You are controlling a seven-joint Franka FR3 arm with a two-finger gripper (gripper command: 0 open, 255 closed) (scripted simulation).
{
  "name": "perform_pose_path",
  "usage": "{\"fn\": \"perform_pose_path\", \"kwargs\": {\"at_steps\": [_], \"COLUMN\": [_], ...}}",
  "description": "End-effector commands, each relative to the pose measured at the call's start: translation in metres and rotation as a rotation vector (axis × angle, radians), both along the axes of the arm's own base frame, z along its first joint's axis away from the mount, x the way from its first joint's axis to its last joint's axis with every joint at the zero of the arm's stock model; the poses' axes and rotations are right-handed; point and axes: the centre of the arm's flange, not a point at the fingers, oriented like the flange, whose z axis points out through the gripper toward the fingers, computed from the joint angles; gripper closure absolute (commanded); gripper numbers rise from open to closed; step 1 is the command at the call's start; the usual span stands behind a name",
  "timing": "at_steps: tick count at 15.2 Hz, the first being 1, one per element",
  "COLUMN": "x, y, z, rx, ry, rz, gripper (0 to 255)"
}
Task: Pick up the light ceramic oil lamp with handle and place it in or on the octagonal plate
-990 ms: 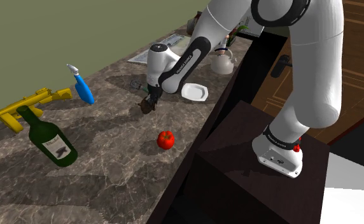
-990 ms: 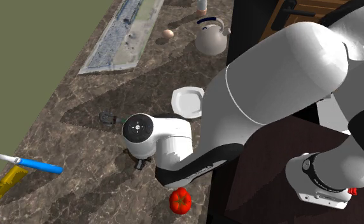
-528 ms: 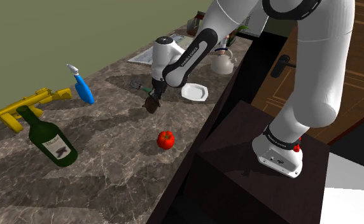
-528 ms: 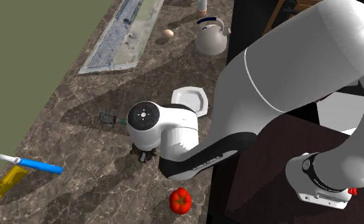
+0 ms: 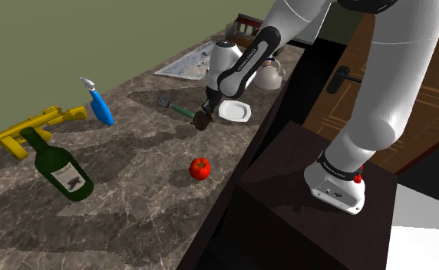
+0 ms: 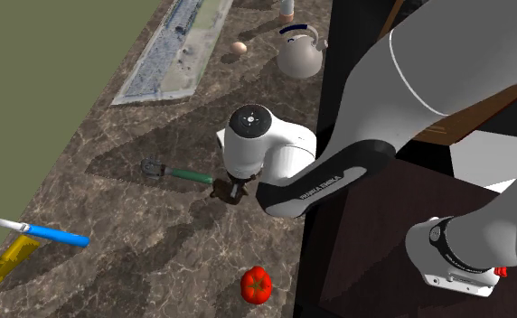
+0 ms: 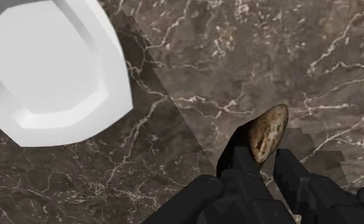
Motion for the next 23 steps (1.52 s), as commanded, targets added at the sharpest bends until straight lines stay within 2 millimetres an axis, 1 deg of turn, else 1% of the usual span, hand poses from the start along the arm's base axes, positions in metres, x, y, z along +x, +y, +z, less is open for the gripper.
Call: {"fn": "perform_pose_path", "kwargs": {"at_steps": [1,16,17,23], "x": [-0.009,-0.072,-0.075,-0.075], "y": [-0.025,-0.213,-0.221,-0.221], "z": [0.003,0.009,0.009,-0.022], "rx": [0.0,0.0,0.0,0.0], "ry": [0.0,0.0,0.0,0.0], "rz": [0.001,0.001,0.001,0.001], "gripper": [255,255,255,255]}}
